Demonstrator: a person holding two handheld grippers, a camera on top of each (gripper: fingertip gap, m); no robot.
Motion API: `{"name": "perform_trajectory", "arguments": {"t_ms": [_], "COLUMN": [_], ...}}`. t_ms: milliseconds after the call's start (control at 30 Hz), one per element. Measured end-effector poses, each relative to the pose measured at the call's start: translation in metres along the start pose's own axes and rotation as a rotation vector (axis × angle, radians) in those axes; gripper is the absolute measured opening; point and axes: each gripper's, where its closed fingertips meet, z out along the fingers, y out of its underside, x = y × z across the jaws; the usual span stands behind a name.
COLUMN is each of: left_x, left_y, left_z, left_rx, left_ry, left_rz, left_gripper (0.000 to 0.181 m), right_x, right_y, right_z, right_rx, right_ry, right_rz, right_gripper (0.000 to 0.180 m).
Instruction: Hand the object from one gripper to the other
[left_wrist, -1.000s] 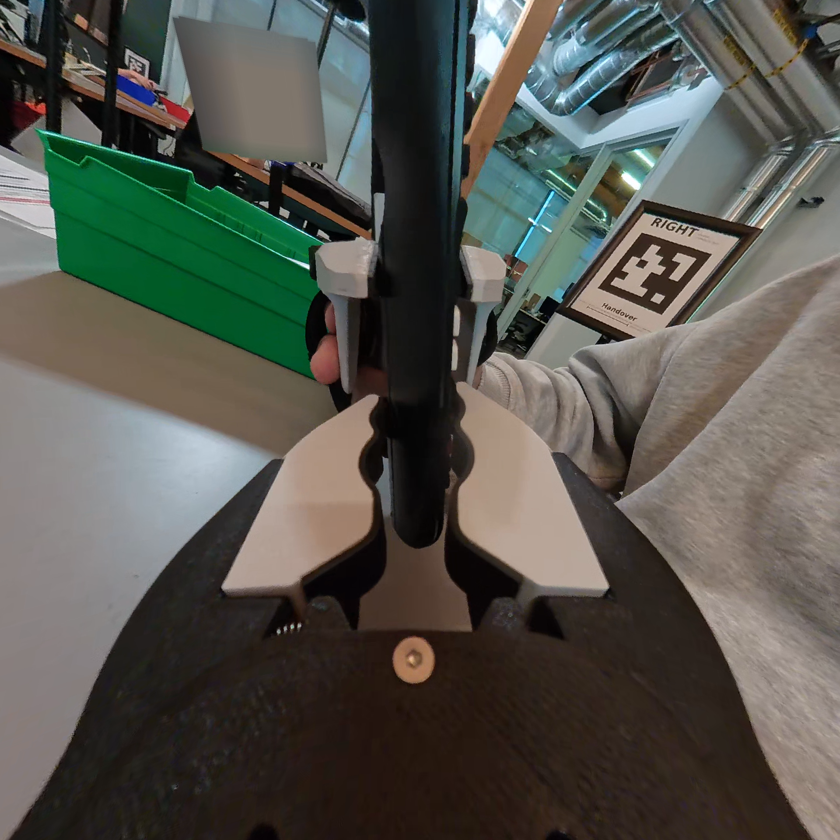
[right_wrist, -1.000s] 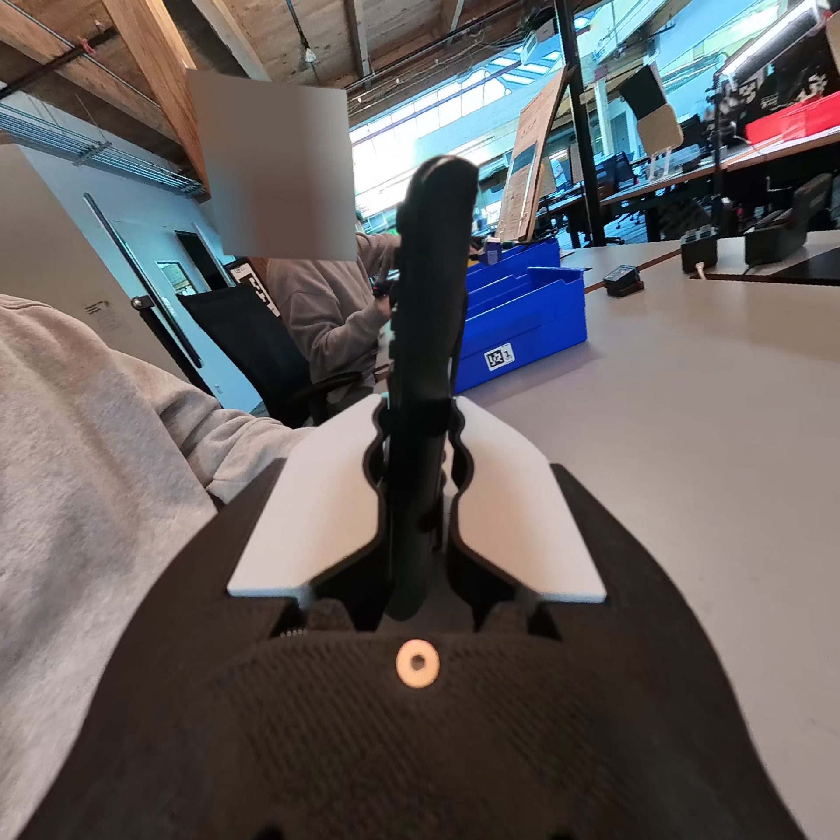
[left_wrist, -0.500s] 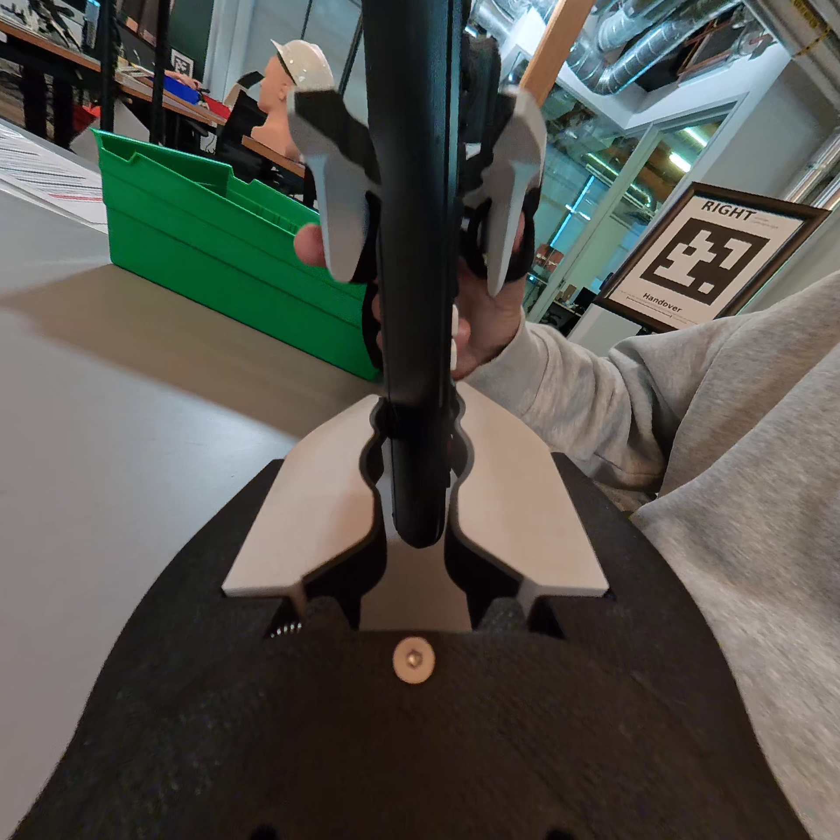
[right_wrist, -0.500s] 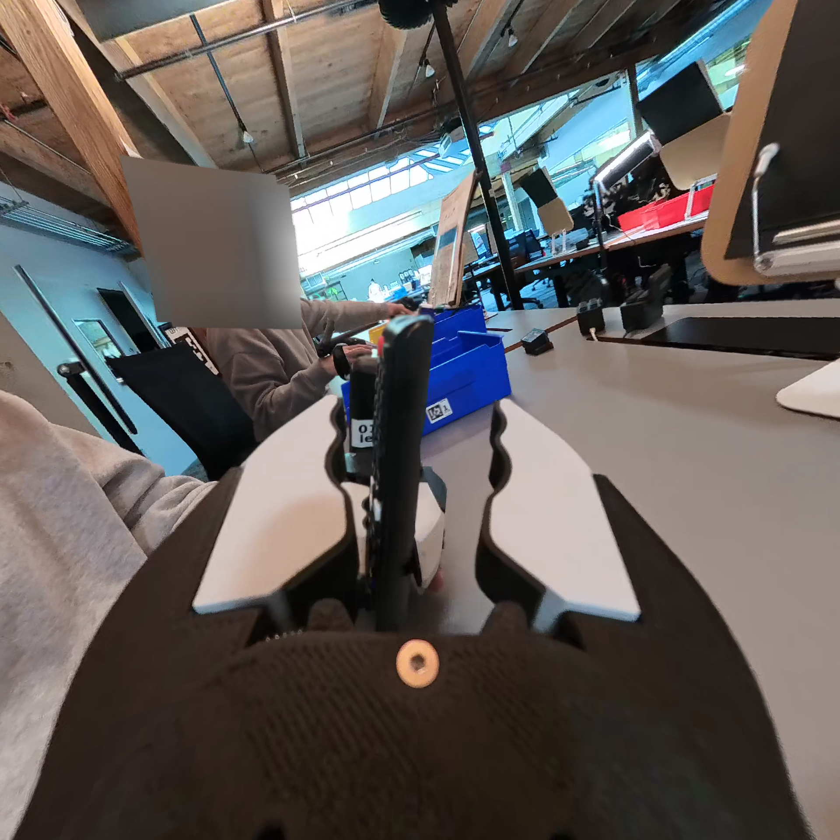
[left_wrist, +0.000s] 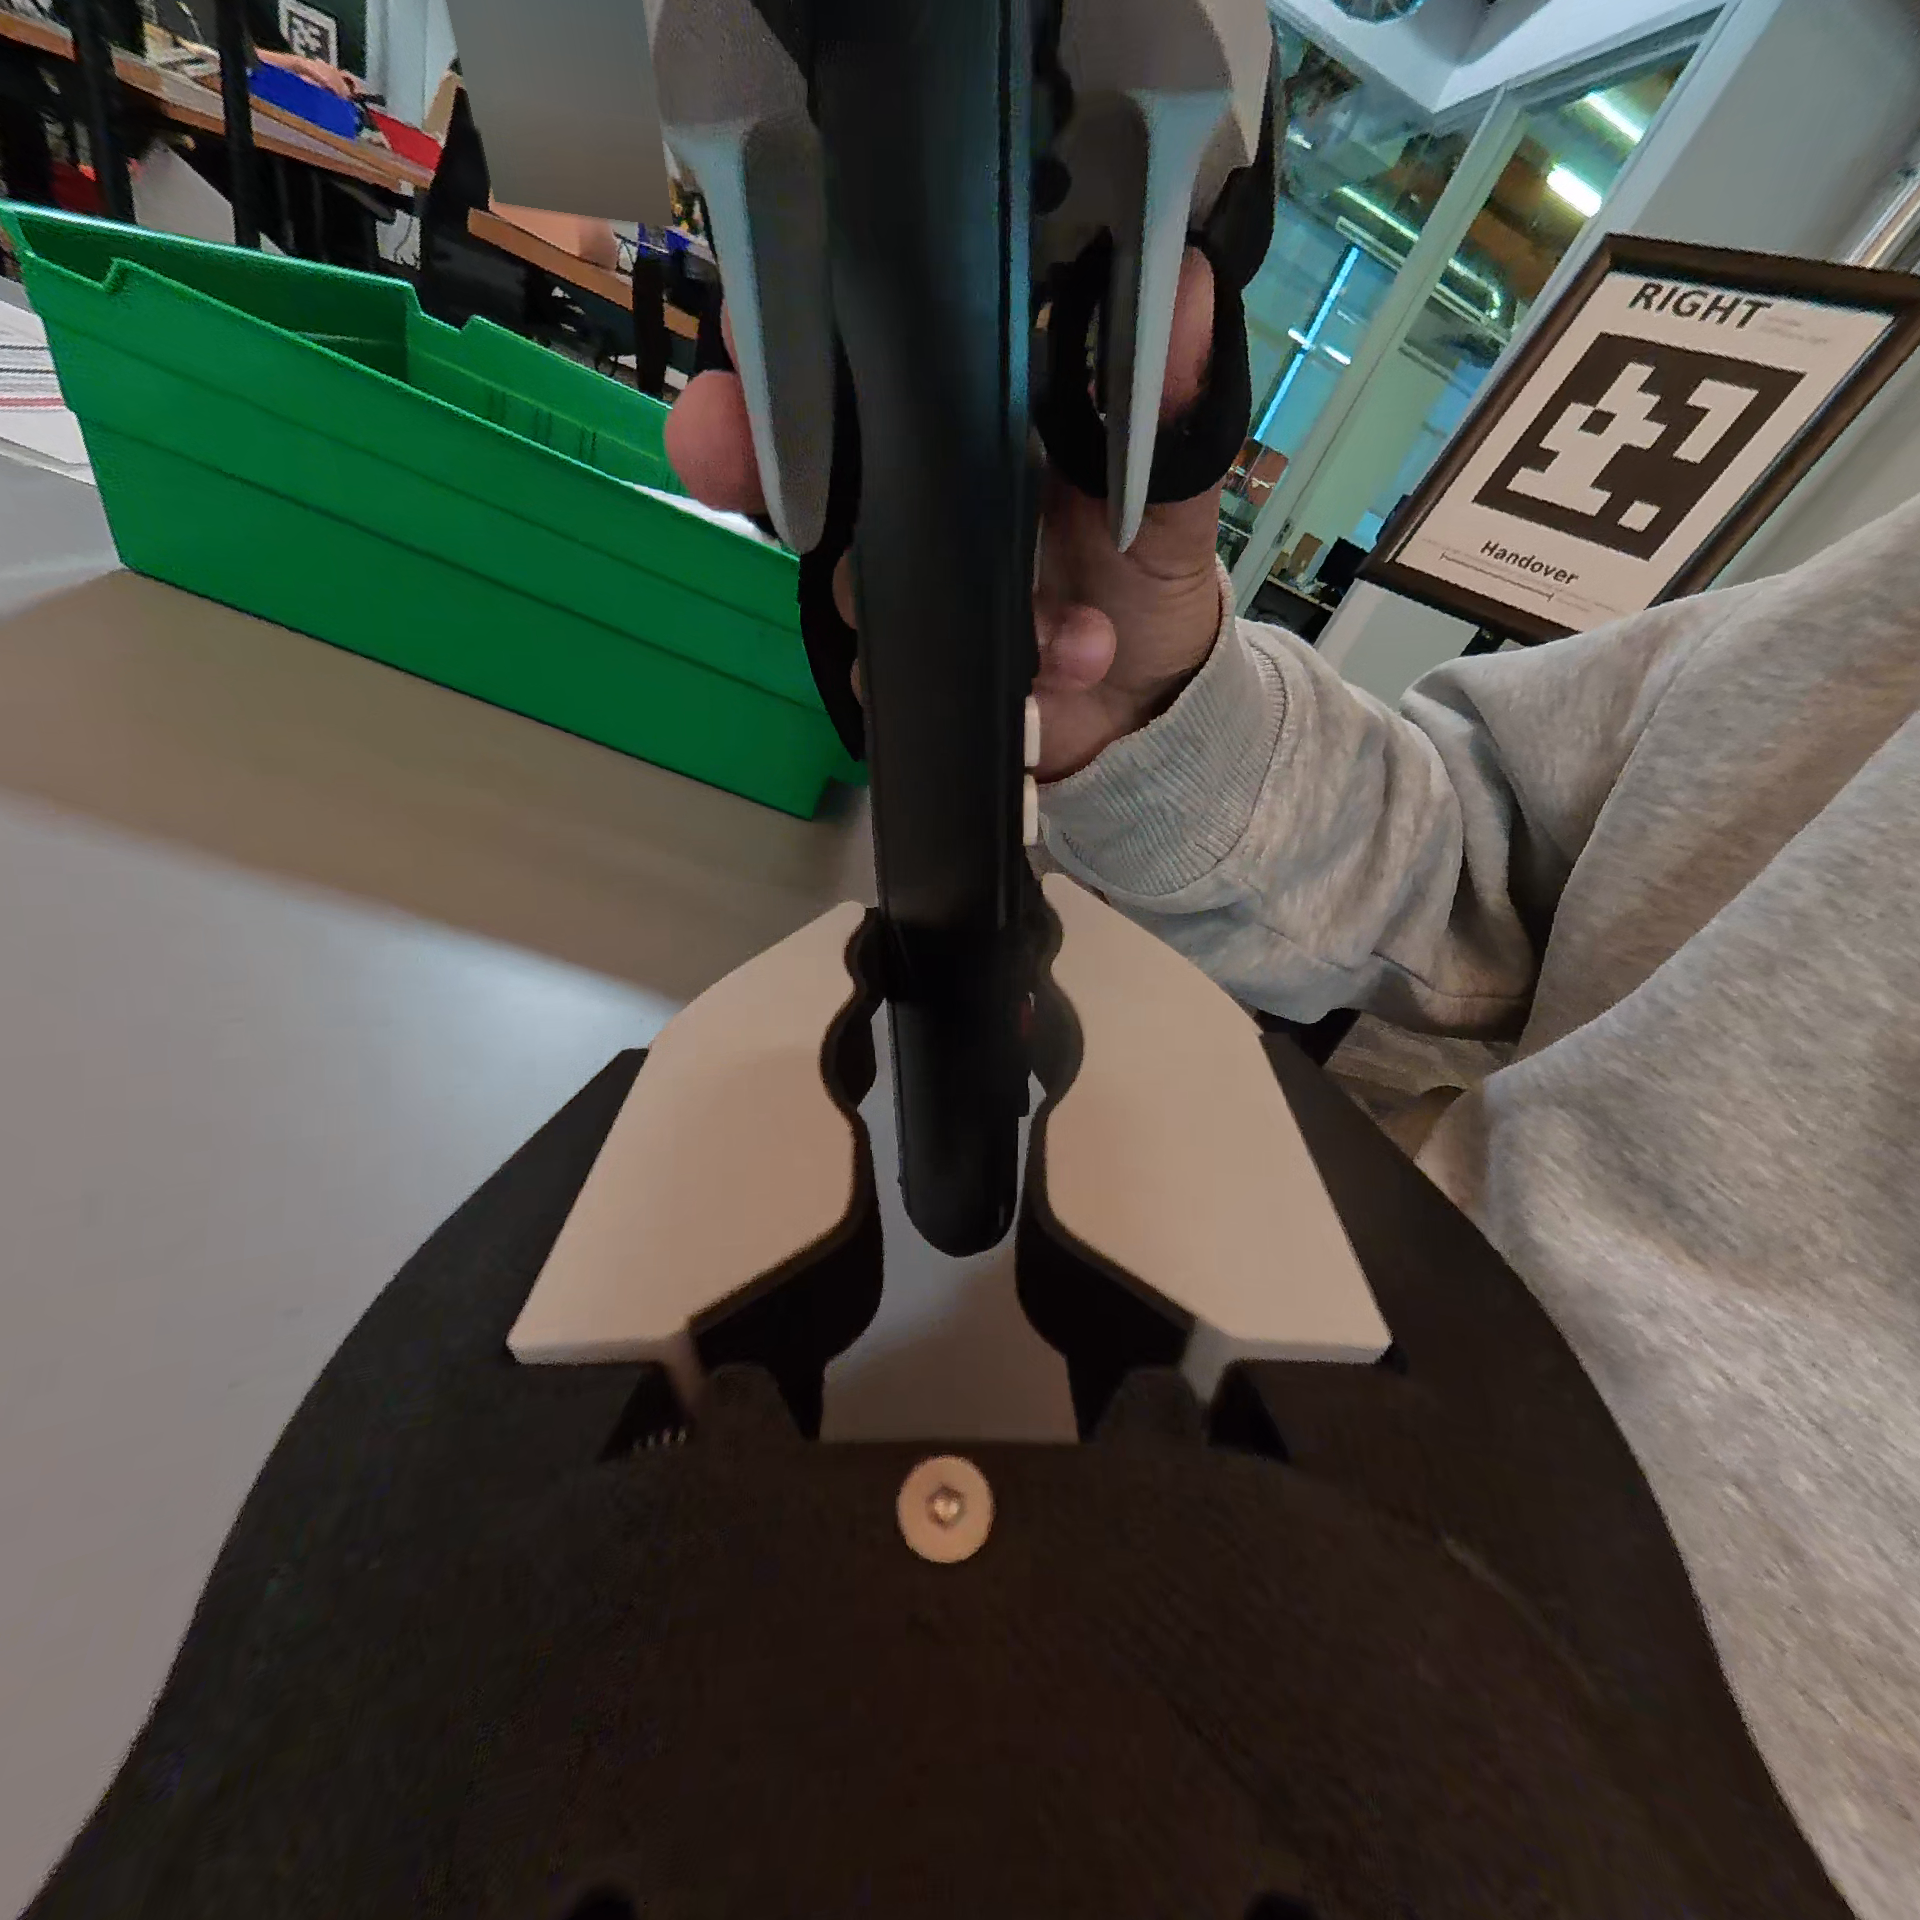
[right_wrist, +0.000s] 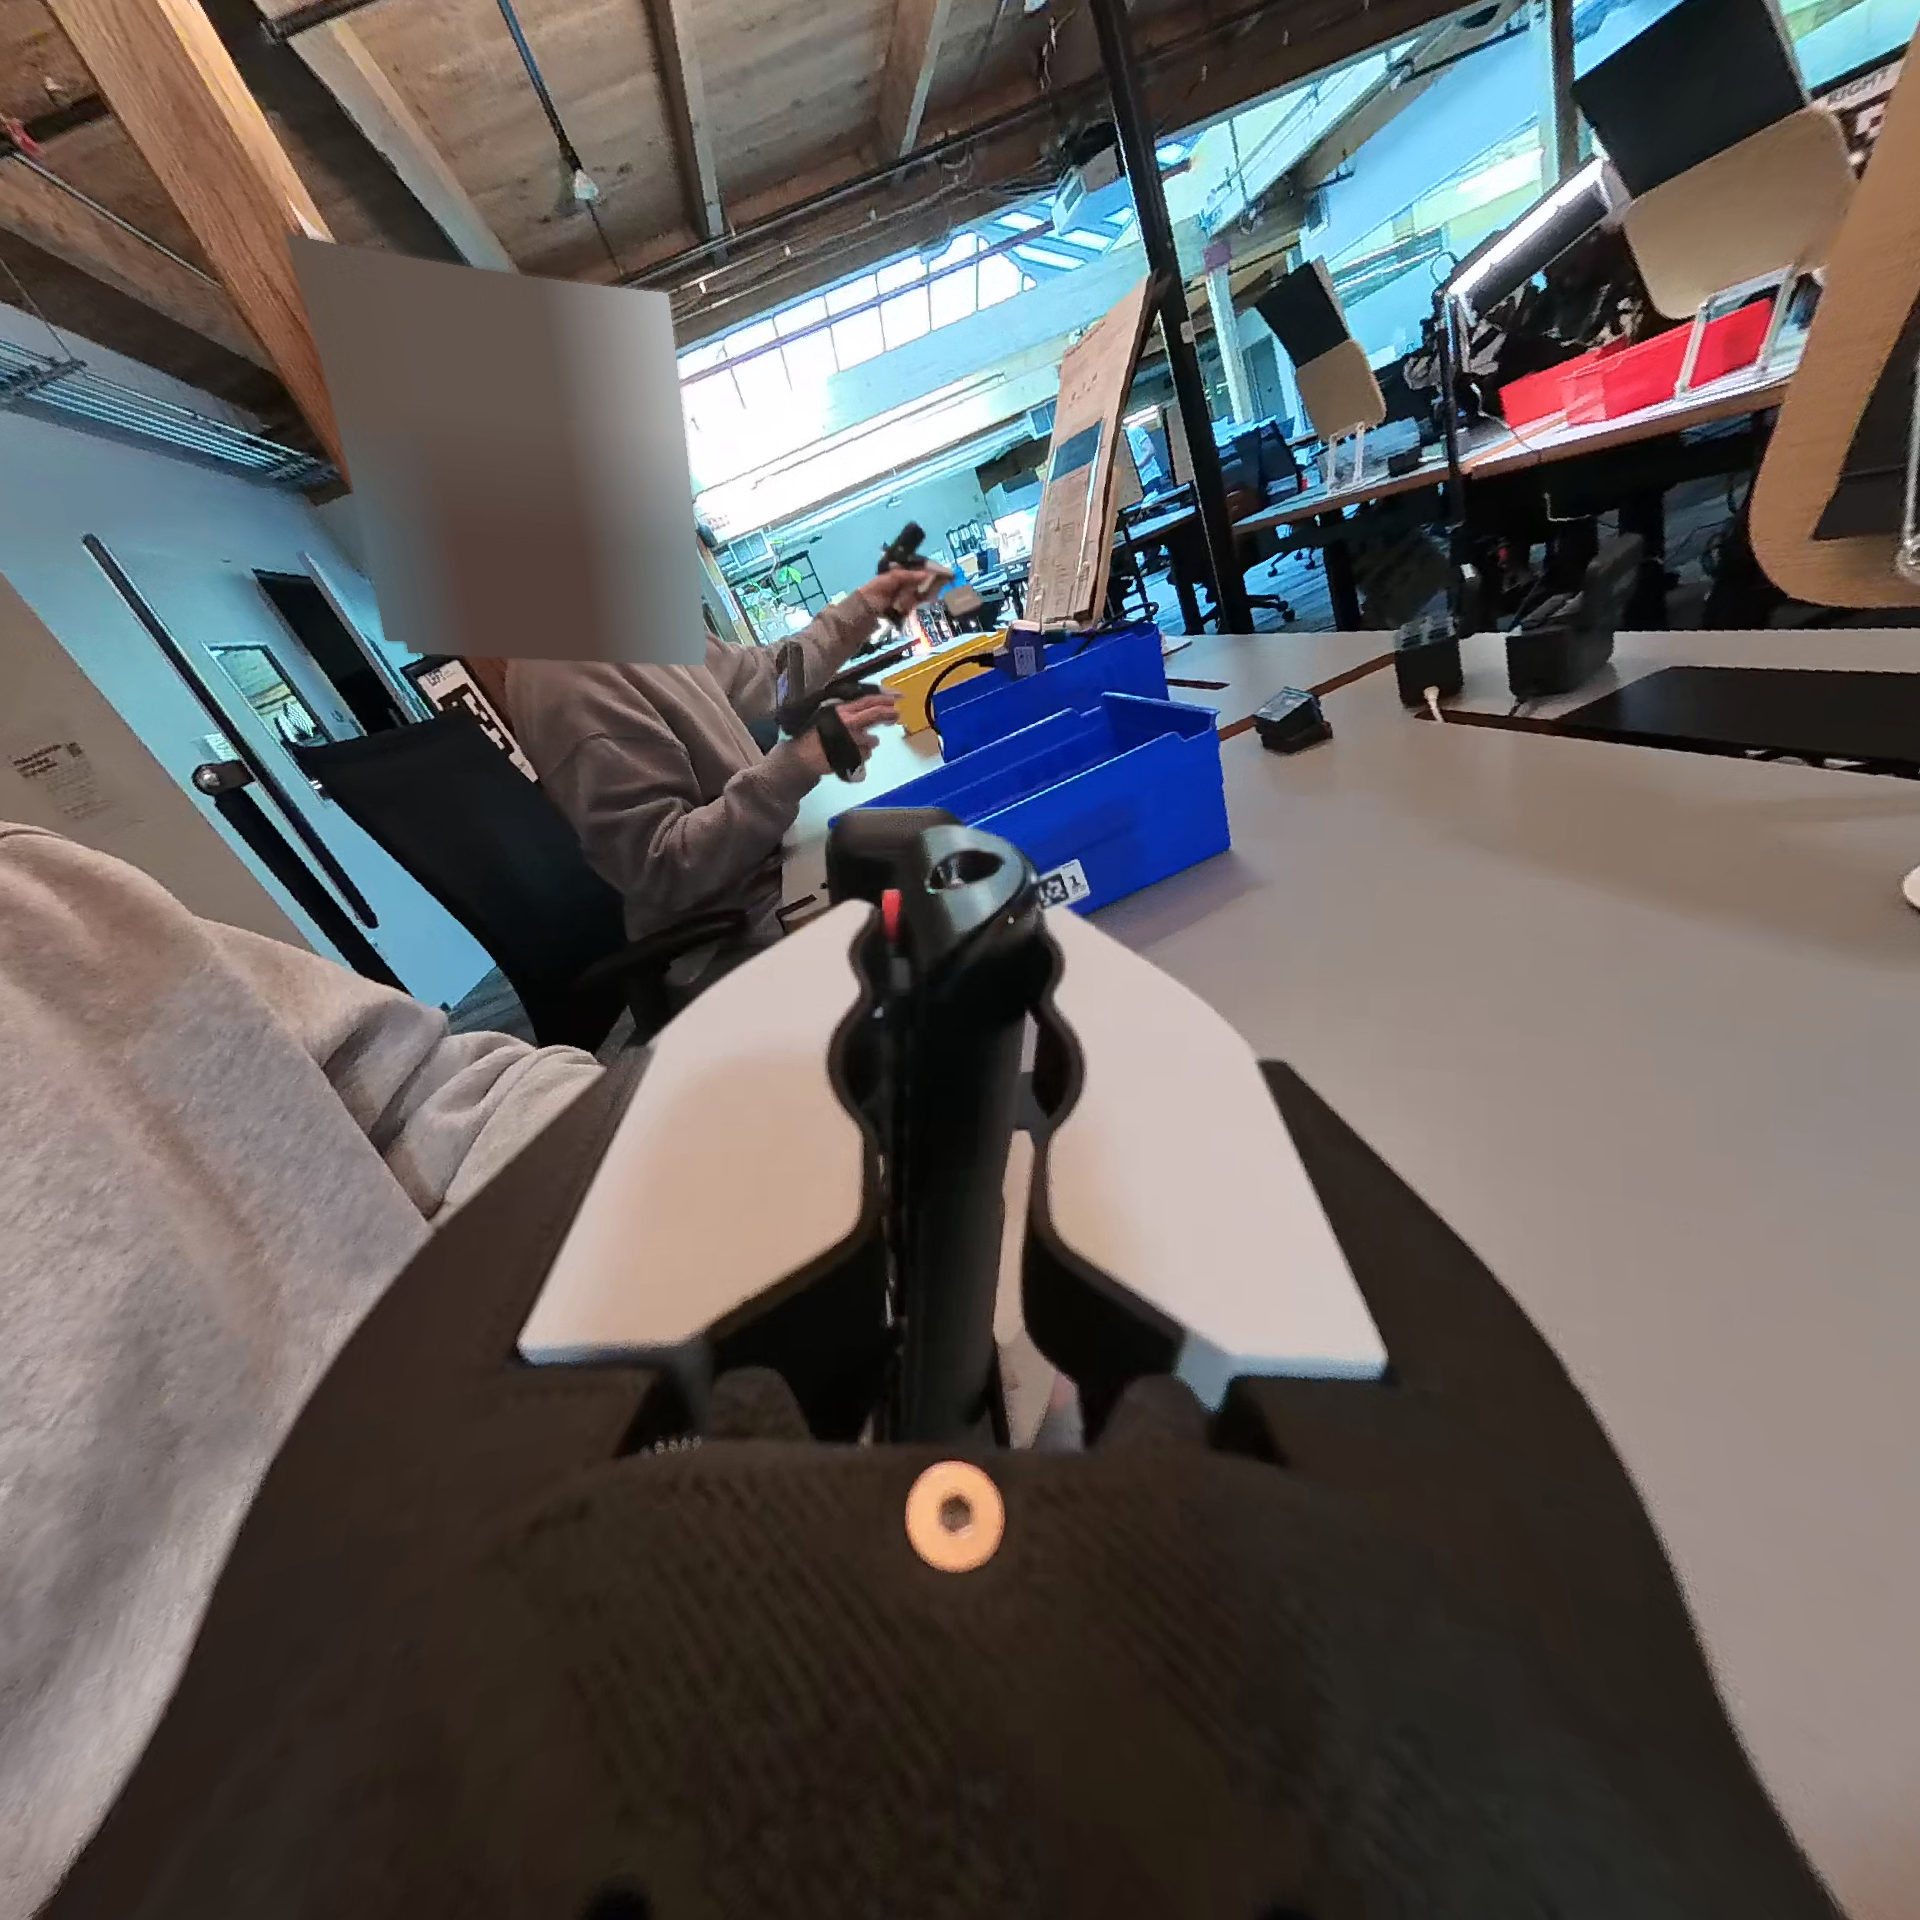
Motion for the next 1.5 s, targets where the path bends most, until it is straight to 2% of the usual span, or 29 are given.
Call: {"name": "perform_trajectory", "arguments": {"t_ms": [167,367,533,733,900,1033,1067,1133,1200,1333,1500], "left_x": [-0.003,-0.002,0.002,0.005,0.010,0.011,0.010,0.006,0.000,-0.015,-0.034], "left_y": [-0.004,-0.020,-0.033,-0.024,-0.019,-0.019,-0.020,-0.023,-0.028,-0.050,-0.073], "left_z": [-0.003,-0.010,-0.016,-0.010,-0.008,-0.010,-0.010,-0.013,-0.019,-0.041,-0.073], "left_rx": [0.040,0.132,0.165,0.080,0.032,0.019,0.027,0.047,0.079,0.201,0.357], "left_ry": [-0.002,0.005,0.017,0.012,0.028,0.022,0.020,0.006,-0.019,-0.070,-0.124], "left_rz": [-0.019,-0.031,-0.032,0.005,0.028,0.047,0.043,0.036,0.025,-0.052,-0.162], "left_gripper": [0.029,0.055,0.061,0.056,0.027,0.027,0.027,0.027,0.027,0.027,0.026], "right_x": [-0.001,-0.002,-0.008,-0.013,-0.017,-0.017,-0.015,-0.008,0.000,0.023,0.038], "right_y": [0.002,0.018,0.028,0.039,0.045,0.042,0.039,0.030,0.021,0.020,0.057], "right_z": [0.000,0.005,0.010,0.015,0.018,0.019,0.019,0.016,0.011,-0.002,0.003], "right_rx": [-0.033,-0.118,-0.167,-0.210,-0.233,-0.206,-0.186,-0.134,-0.081,-0.025,-0.082], "right_ry": [0.007,0.010,-0.021,-0.051,-0.077,-0.082,-0.067,-0.028,0.010,0.067,0.013], "right_rz": [-0.022,-0.050,-0.053,-0.043,-0.028,-0.019,-0.033,-0.055,-0.053,-0.038,0.111], "right_gripper": [0.025,0.024,0.025,0.024,0.024,0.025,0.028,0.044,0.051,0.053,0.054]}}
